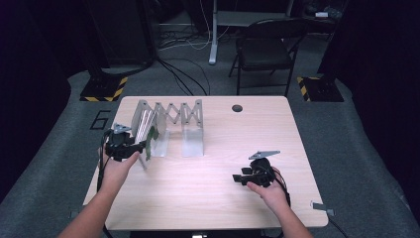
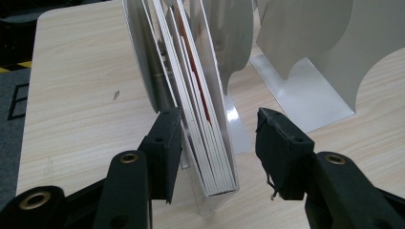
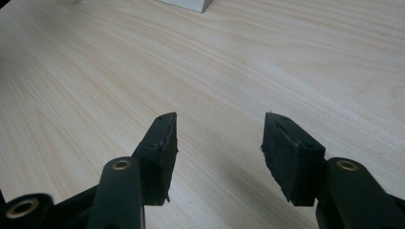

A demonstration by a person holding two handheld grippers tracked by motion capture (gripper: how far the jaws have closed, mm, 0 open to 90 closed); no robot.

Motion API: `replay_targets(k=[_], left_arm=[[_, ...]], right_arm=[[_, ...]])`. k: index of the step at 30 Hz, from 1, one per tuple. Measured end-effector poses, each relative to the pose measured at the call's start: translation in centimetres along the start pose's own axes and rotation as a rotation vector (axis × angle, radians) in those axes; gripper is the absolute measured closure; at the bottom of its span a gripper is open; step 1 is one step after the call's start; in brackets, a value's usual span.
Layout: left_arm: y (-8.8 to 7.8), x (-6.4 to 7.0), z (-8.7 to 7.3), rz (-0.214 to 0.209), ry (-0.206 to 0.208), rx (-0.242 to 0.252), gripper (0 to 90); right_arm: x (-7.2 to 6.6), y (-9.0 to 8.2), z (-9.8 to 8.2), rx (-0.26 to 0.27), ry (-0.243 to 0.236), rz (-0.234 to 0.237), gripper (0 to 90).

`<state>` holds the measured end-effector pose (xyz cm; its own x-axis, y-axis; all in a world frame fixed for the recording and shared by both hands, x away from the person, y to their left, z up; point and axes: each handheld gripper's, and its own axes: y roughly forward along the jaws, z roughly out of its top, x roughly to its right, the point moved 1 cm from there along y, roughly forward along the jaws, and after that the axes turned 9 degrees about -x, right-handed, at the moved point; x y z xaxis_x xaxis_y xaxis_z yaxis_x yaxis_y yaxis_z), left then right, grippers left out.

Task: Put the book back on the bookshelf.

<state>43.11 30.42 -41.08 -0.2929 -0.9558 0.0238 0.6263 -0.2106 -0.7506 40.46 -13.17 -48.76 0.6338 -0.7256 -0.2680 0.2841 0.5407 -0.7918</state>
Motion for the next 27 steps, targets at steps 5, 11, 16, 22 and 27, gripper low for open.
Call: replay_targets(k=[5,11,16,22,27], left_arm=[[-0.5,0.1,-0.1,-0.018,0.014,-0.005,50.8],[-1.2,0.4,-0.5,-0.034,0.032,-0.001,49.1],[-1.9,0.7,-0.8,-0.057,0.048,0.002,48.2],[-2.9,1.2,-1.5,-0.093,0.074,-0.003,47.8],[-3.2,1.6,-2.5,-0.117,0.080,0.000,47.7]], right_arm=[[0.0,-0.1,0.0,-0.006,0.005,0.000,46.2],[0.0,-0.1,0.0,-0.005,0.004,0.000,46.1],[0.0,-0.1,-0.1,-0.004,0.005,0.000,46.1],[0.0,-0.1,-0.1,-0.005,0.006,0.000,45.8],[-0.1,-0.1,-0.1,0.001,0.008,0.000,45.6]])
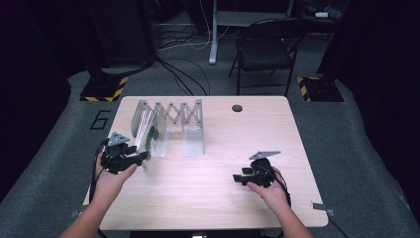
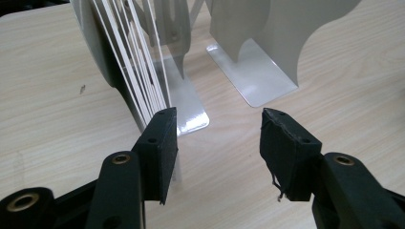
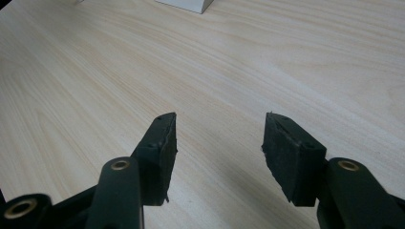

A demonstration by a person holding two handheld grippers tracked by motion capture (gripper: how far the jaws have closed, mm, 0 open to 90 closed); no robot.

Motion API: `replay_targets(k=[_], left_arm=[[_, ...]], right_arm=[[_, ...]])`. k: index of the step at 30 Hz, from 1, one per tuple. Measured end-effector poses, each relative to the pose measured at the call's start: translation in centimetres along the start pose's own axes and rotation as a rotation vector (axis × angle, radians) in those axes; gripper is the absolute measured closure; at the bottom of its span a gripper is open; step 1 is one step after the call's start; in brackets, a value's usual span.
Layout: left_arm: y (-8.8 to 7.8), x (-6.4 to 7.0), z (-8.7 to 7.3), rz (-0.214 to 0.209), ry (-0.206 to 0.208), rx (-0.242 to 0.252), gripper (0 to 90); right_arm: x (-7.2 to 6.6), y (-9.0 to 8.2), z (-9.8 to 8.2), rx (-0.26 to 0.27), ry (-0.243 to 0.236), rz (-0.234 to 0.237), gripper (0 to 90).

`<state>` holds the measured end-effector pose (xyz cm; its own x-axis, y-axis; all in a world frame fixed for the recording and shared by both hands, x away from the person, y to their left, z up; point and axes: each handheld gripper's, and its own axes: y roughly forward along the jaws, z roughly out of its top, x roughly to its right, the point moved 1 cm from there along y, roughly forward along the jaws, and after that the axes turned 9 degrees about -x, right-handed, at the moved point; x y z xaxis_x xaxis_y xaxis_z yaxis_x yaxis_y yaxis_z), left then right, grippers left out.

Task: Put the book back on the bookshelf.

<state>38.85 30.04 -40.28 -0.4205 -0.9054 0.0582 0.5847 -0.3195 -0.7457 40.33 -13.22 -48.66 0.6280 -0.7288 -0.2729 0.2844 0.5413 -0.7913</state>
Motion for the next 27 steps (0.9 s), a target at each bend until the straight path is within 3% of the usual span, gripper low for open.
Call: replay_targets(k=[14,15,21,27], left_arm=[[0.3,1.4,-2.7,-0.063,-0.009,0.008,47.7],[0.5,1.6,-2.8,-0.057,0.013,0.004,47.7],[1.3,2.6,-3.9,-0.059,0.055,-0.007,47.7],[2.1,3.2,-5.0,-0.092,0.068,-0.015,47.7]], right_arm=[[-0.1,0.0,0.0,-0.002,0.001,-0.004,45.6],[-0.1,0.0,0.0,-0.002,0.000,-0.004,45.6],[-0.1,-0.1,-0.1,-0.002,0.005,-0.003,45.6],[0.0,-0.1,-0.1,-0.001,0.003,-0.004,45.6]])
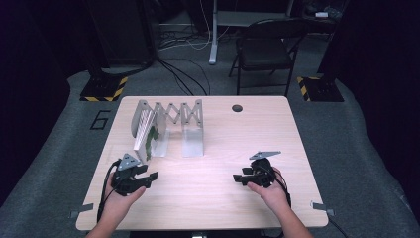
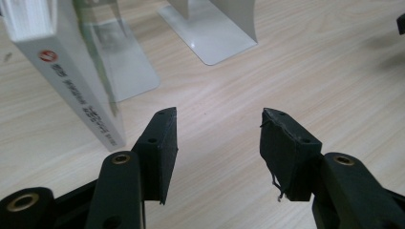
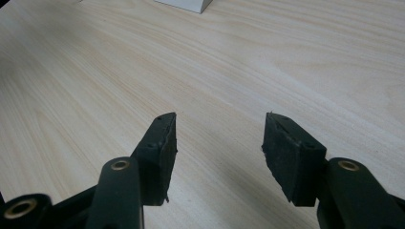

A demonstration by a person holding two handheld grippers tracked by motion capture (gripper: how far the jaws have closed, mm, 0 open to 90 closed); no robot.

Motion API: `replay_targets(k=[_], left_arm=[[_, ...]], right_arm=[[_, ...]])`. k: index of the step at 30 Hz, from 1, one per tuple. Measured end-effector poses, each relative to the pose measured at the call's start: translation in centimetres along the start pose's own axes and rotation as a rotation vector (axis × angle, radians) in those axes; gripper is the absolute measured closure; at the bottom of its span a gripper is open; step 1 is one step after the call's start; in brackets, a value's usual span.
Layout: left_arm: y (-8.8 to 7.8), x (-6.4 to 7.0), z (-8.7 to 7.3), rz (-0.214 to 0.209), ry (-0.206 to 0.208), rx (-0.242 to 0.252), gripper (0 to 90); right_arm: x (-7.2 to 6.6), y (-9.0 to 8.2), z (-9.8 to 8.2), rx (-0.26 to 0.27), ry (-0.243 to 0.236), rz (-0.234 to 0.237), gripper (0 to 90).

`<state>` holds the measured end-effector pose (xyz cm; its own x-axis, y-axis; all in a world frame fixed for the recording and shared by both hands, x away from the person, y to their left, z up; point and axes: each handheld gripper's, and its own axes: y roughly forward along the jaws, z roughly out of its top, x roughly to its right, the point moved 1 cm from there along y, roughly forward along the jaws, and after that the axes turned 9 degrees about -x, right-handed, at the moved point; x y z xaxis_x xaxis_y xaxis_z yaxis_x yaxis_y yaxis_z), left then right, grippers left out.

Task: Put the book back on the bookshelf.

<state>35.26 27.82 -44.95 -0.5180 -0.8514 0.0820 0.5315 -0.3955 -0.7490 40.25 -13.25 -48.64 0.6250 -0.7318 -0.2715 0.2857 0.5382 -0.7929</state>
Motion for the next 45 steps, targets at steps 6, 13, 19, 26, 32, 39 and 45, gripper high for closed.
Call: replay_targets(k=[6,13,19,26,32,39,45], left_arm=[[1.3,0.5,-1.1,-0.036,0.014,-0.012,47.4],[2.1,0.8,-1.8,-0.042,0.043,-0.024,47.2],[2.5,0.9,-2.2,-0.039,0.043,-0.025,47.1],[3.3,0.6,-2.9,-0.044,0.039,-0.045,46.5],[4.0,0.3,-3.6,-0.012,0.072,-0.064,46.4],[4.6,0.1,-3.8,-0.025,0.088,-0.089,45.9],[4.8,0.0,-3.8,-0.030,0.068,-0.074,46.0]], right_arm=[[0.0,0.0,0.0,-0.001,0.001,-0.001,45.6],[0.0,0.0,0.0,-0.001,0.001,-0.001,45.6],[0.0,0.0,0.0,-0.001,0.000,-0.001,45.6],[0.0,0.1,0.0,-0.002,-0.006,-0.001,45.6],[0.0,0.1,-0.1,-0.005,-0.012,-0.005,45.7],[-0.2,0.3,-0.1,-0.011,-0.013,-0.008,45.7],[-0.3,0.6,-0.2,-0.016,-0.007,-0.012,45.6]])
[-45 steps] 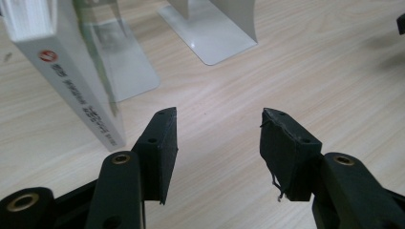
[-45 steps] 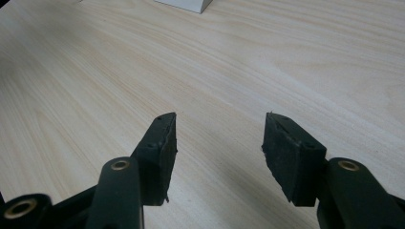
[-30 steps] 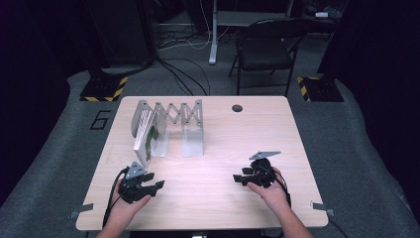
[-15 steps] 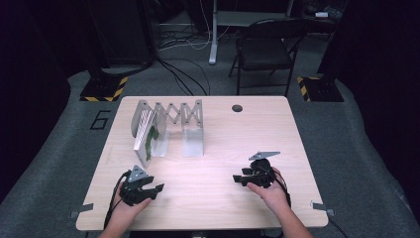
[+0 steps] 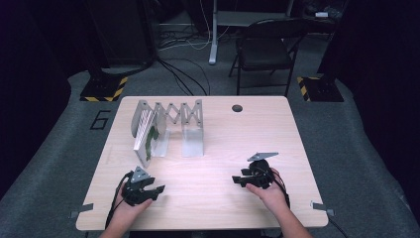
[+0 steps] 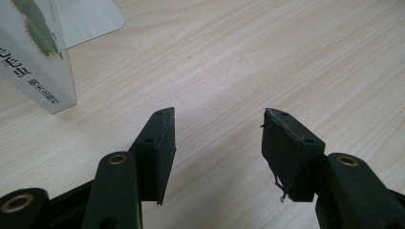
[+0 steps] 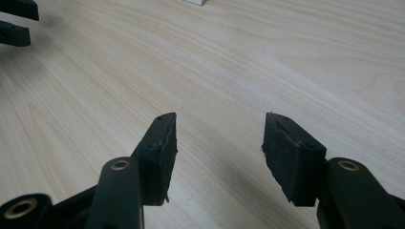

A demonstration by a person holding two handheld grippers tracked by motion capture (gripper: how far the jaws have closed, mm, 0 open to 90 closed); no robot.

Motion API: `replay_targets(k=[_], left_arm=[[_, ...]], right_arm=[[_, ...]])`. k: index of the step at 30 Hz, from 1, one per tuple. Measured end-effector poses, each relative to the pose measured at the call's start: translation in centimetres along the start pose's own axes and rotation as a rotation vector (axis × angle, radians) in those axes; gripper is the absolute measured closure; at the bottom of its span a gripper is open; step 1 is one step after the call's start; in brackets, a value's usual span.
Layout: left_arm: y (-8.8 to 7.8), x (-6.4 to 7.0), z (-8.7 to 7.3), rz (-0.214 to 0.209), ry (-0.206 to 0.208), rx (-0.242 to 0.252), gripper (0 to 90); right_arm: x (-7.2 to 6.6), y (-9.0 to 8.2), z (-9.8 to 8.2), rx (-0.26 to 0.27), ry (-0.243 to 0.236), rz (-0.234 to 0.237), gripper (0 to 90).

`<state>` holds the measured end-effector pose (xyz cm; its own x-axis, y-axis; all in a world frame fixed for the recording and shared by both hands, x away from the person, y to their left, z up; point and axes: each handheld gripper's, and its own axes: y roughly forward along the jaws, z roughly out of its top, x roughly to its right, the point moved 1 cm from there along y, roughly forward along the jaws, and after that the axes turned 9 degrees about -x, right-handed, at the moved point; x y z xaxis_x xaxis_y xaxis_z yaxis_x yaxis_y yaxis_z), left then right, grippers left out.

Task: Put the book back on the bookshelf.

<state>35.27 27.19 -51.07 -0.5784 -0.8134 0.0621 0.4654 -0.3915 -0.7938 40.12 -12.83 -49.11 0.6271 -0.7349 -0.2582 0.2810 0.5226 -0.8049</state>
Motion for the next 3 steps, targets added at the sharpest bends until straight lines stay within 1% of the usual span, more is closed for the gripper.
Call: replay_targets(k=[1,2,3], left_arm=[[0.00,0.00,0.00,0.000,0.000,0.000,47.3],[0.04,-0.05,0.00,0.003,-0.019,0.016,47.6],[0.04,-0.05,0.00,0.003,-0.019,0.016,47.7]], right_arm=[[0.00,0.00,0.00,0.000,0.000,0.000,45.6],[0.06,0.02,-0.02,-0.001,-0.002,-0.002,45.6],[0.04,0.01,-0.01,-0.001,0.001,0.000,45.6]])
